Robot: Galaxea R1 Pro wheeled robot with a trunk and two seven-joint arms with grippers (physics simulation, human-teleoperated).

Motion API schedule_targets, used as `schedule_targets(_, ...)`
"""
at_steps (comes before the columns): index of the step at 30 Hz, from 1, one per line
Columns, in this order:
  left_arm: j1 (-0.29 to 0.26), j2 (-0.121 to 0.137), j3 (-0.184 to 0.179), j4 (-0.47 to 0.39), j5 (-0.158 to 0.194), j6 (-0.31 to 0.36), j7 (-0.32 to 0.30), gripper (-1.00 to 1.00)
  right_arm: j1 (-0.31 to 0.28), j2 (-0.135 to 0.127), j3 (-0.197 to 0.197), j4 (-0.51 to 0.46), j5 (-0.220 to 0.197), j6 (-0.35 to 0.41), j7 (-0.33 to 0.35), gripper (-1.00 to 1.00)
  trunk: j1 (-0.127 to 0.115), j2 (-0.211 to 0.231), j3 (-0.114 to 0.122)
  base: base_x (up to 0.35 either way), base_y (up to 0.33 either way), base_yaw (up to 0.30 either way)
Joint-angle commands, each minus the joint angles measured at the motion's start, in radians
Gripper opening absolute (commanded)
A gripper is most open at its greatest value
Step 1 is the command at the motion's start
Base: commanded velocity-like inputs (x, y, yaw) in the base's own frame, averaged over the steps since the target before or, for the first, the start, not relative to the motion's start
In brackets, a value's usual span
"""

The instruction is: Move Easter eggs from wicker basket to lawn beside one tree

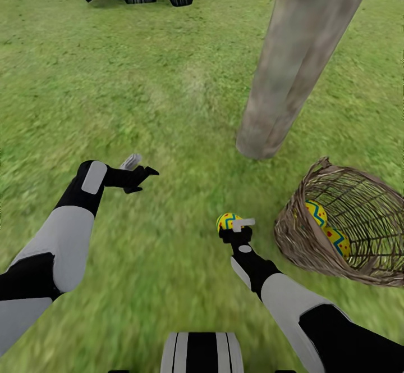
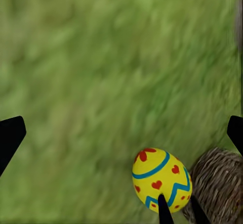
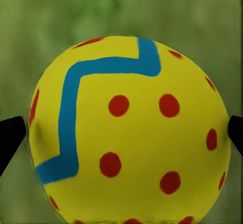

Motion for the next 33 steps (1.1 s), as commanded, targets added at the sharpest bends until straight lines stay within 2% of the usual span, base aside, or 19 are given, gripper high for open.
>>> schedule_targets(1, 0.0, 0.0, 0.002, -0.001, 0.01, 0.005, 0.01, 1.0, -0.001, 0.0, 0.008, 0.002, -0.011, -0.005, -0.005, 1.0, -0.001, 0.0, 0.003, 0.0, 0.0, 0.0)
schedule_targets(13, 0.0, -0.001, 0.002, 0.001, 0.01, 0.005, 0.01, 1.0, -0.001, 0.0, 0.01, 0.0, -0.011, -0.005, -0.005, 1.0, -0.006, 0.003, 0.05, 0.0, 0.0, 0.0)
schedule_targets(21, 0.0, -0.001, 0.001, 0.043, 0.007, 0.0, 0.012, 1.0, -0.001, 0.0, 0.01, -0.005, -0.011, -0.003, -0.009, 1.0, -0.01, 0.005, 0.081, 0.0, 0.0, 0.0)
schedule_targets(25, 0.0, -0.001, 0.001, 0.058, 0.006, -0.002, 0.014, 1.0, -0.001, 0.0, 0.013, -0.011, -0.011, 0.028, -0.012, 1.0, -0.011, 0.006, 0.096, 0.0, 0.0, 0.0)
schedule_targets(26, 0.0, -0.002, 0.001, 0.06, -0.011, -0.003, 0.015, 1.0, -0.001, 0.0, 0.012, -0.027, -0.012, 0.076, -0.013, 1.0, -0.012, 0.006, 0.1, 0.0, 0.0, 0.0)
schedule_targets(28, 0.0, -0.011, 0.001, 0.061, -0.072, -0.004, 0.014, 1.0, -0.001, 0.0, 0.01, -0.066, -0.016, 0.149, -0.013, 1.0, -0.013, 0.006, 0.108, 0.0, 0.0, 0.0)
schedule_targets(29, 0.0, -0.023, 0.002, 0.061, -0.127, -0.004, 0.014, 1.0, -0.001, 0.0, 0.009, -0.096, -0.032, 0.227, -0.013, 1.0, -0.013, 0.007, 0.112, 0.0, 0.0, 0.0)
schedule_targets(33, 0.0, -0.036, 0.002, 0.061, -0.189, -0.015, 0.014, 1.0, 0.0, 0.0, 0.007, -0.172, -0.086, 0.355, -0.013, 1.0, -0.015, 0.008, 0.127, 0.0, 0.0, 0.0)
